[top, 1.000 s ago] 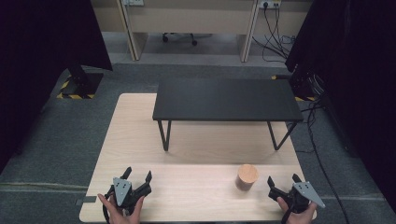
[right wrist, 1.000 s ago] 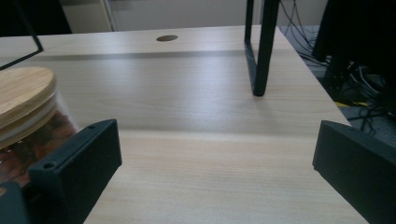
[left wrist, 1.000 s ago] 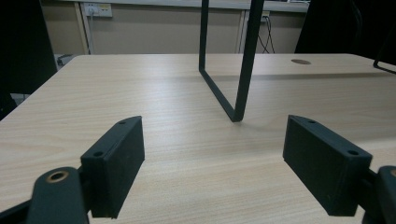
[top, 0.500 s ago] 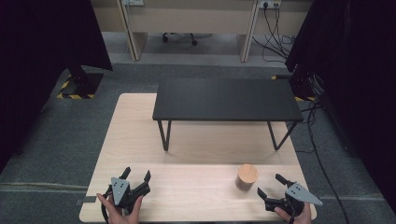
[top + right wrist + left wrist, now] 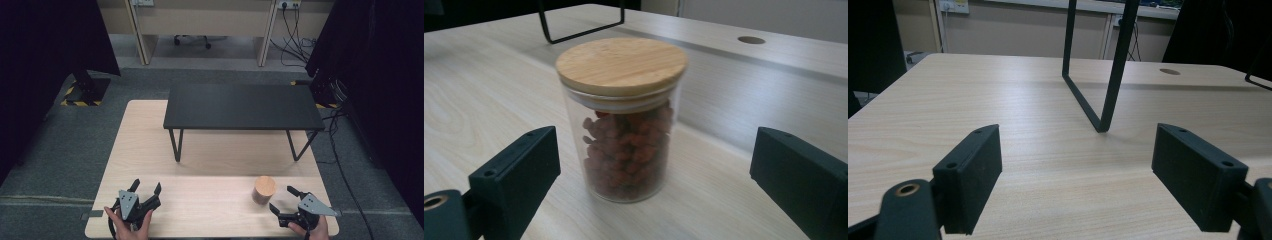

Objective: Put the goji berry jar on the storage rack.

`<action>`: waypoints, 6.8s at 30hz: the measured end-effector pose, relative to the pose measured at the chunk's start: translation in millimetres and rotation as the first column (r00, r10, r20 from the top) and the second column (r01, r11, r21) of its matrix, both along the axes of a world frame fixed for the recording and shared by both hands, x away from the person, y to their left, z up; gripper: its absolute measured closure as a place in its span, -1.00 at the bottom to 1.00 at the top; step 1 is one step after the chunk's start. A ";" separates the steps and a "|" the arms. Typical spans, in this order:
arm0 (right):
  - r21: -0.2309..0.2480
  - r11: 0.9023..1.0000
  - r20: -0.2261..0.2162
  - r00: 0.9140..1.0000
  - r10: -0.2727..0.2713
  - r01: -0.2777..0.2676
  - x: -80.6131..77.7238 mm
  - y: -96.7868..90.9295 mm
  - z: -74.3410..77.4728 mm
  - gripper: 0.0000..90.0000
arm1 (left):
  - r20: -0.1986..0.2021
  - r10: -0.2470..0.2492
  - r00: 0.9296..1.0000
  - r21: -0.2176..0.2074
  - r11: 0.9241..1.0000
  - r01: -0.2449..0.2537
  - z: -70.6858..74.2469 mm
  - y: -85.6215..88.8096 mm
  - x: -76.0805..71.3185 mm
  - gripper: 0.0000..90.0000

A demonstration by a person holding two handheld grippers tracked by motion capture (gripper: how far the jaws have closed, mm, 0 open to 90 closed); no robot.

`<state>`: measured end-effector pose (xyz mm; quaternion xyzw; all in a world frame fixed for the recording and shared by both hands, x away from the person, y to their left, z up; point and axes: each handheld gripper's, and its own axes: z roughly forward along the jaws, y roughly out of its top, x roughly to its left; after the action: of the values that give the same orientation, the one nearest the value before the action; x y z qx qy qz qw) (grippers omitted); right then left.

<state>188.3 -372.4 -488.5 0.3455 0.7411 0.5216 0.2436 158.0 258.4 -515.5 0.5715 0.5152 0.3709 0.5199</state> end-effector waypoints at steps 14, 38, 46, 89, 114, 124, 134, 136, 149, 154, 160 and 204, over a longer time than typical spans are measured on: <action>-0.056 0.997 -0.052 0.998 0.047 -0.050 26.9 24.0 10.2 -0.85 | 0.006 -0.004 1.000 -0.001 1.000 0.004 -1.0 0.7 -0.6 -0.57; -0.118 0.992 -0.092 0.995 0.029 -0.040 41.7 44.9 19.1 -0.43 | 0.014 -0.010 1.000 0.017 1.000 0.010 -1.5 -0.8 -1.2 -0.57; -0.074 0.996 -0.079 0.996 -0.053 0.047 24.5 50.2 21.0 -0.43 | 0.015 -0.012 1.000 0.022 1.000 0.012 -1.4 -0.9 -1.3 -0.57; -0.015 0.934 0.106 0.930 -0.353 0.356 -16.0 109.6 155.9 -0.42 | 0.027 -0.012 1.000 0.030 0.999 0.012 -2.8 -2.2 -2.6 -0.57; -0.025 0.912 0.154 0.903 -0.402 0.410 50.3 125.6 223.3 -0.42 | 0.030 -0.014 0.999 0.023 1.000 0.013 -3.6 -1.4 -2.7 -0.58; -0.043 0.895 0.115 0.892 -0.437 0.444 91.4 130.3 238.3 -0.42 | 0.030 -0.018 0.999 0.025 1.000 0.018 -3.6 -1.7 -1.9 -0.58; -0.051 0.883 0.069 0.884 -0.463 0.467 126.1 137.2 245.2 -0.42 | 0.027 -0.020 0.999 0.023 1.000 0.019 -3.2 -1.7 -1.2 -0.59; -0.051 0.881 0.052 0.882 -0.468 0.470 134.2 138.2 246.0 -0.42 | 0.028 -0.020 0.999 0.022 1.000 0.019 -3.2 -1.6 -1.2 -0.59; -0.078 0.882 -0.042 0.882 -0.469 0.465 180.2 146.8 240.1 -0.42 | 0.026 -0.020 0.999 0.024 1.000 0.019 -2.9 -2.1 -0.9 -0.59; -0.081 0.890 -0.059 0.889 -0.453 0.448 189.7 148.4 235.7 -0.43 | 0.029 -0.023 0.999 0.025 0.999 0.023 -3.4 -2.3 -0.7 -0.59; -0.075 0.898 -0.075 0.896 -0.438 0.433 196.3 144.8 228.4 -0.42 | 0.031 -0.023 0.999 0.022 1.000 0.022 -3.8 -1.8 -1.0 -0.59; -0.038 0.920 -0.012 0.921 -0.390 0.389 195.8 132.9 210.3 -0.44 | 0.034 -0.022 0.999 0.017 1.000 0.022 -4.4 -1.4 -1.3 -0.59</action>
<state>384.0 -239.5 -278.2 0.4867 0.6690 0.4462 0.3413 156.7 257.0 -519.9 0.5750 0.4968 0.3792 0.5280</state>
